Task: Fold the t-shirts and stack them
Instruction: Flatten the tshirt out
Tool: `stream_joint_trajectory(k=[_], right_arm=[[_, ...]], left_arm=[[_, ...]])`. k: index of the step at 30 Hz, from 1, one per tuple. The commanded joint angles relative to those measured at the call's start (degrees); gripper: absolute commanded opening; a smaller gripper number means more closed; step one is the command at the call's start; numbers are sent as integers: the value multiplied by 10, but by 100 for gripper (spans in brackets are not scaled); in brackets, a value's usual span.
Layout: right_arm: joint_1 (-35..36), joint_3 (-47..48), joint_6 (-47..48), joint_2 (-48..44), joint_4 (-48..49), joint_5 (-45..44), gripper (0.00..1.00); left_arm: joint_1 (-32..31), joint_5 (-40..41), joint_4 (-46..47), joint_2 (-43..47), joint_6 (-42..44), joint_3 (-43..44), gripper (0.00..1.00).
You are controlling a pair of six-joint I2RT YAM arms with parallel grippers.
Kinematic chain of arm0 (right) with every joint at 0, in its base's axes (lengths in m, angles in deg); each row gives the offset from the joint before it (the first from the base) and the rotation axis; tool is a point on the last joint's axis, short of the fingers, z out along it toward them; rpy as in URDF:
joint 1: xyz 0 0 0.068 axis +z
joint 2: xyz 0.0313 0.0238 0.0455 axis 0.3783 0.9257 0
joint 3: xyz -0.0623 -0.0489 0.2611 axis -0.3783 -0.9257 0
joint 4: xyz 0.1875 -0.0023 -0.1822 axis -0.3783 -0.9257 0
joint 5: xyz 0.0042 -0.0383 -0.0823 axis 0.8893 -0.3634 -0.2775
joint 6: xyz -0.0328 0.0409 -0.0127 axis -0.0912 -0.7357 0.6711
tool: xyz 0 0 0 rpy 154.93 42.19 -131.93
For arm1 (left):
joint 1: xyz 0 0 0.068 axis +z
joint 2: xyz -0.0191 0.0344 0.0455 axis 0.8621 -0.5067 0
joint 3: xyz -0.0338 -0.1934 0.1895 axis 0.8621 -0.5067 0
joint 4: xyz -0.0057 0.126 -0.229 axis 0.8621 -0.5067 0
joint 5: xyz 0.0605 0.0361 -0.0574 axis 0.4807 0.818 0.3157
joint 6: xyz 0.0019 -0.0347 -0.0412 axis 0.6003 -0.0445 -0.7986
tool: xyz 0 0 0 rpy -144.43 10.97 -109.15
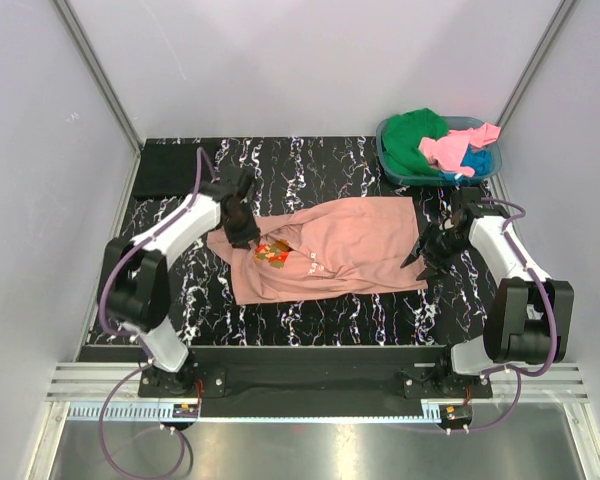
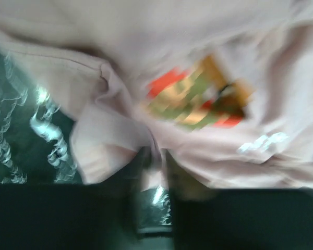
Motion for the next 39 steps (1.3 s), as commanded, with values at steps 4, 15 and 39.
stream_joint_trajectory(k=[4,15,39], right_arm=[[3,19,11,-8,-5,11,57],[3,-2,11,-14,3,13,57],[3,3,5,-8,2,15,57]], left_arm=[[5,31,-40,-91,18,118,60],[82,-20,26,53,93,-55,35],[153,-232,166,-46,134,-76,44]])
